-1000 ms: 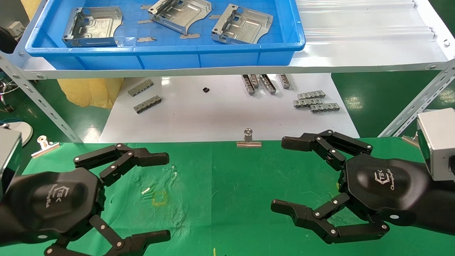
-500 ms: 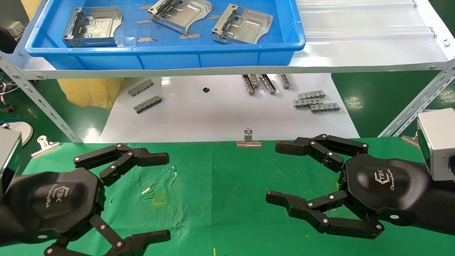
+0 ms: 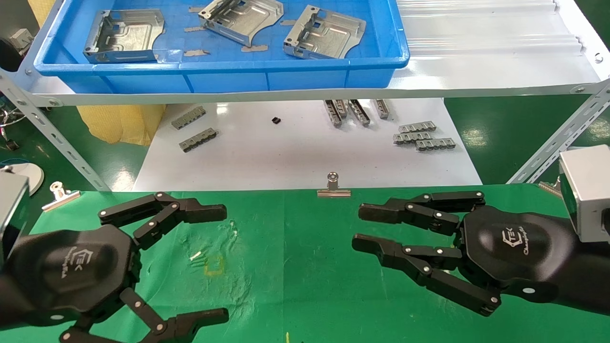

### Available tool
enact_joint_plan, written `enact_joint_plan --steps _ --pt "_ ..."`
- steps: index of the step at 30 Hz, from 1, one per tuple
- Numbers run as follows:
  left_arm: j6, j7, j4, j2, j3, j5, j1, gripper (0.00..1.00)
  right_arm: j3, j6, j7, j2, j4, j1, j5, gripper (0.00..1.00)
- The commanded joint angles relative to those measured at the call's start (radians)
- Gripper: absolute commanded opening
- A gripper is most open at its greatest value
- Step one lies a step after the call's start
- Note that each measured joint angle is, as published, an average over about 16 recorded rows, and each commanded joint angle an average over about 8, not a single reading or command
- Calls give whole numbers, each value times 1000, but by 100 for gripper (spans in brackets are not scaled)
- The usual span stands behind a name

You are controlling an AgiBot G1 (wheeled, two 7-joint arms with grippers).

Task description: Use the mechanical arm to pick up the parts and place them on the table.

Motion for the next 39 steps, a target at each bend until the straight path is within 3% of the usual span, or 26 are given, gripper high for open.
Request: enact_joint_plan --steps 1,11,18,24,29,34,35,36,37,39 --pt "0 0 0 0 0 0 0 100 0 0 0 0 0 0 0 0" --pt "-11 -6 0 9 1 13 -37 100 0 0 0 0 0 0 0 0" --pt "-50 -37 104 83 41 131 -265 100 0 0 0 0 0 0 0 0" --pt "-135 -8 411 241 126 337 -559 100 0 0 0 0 0 0 0 0" --pt "-377 52 756 426 191 522 -766 100 0 0 0 0 0 0 0 0" --pt "-623 88 1021 578 222 617 -884 100 0 0 0 0 0 0 0 0" --pt "-656 93 1059 600 226 626 -898 94 0 0 0 0 0 0 0 0" --pt "-683 96 1091 619 228 632 -910 81 0 0 0 0 0 0 0 2" --pt "-706 98 1120 635 230 636 -920 69 0 0 0 0 0 0 0 10" --pt "-742 99 1167 663 232 641 -935 44 0 0 0 0 0 0 0 35"
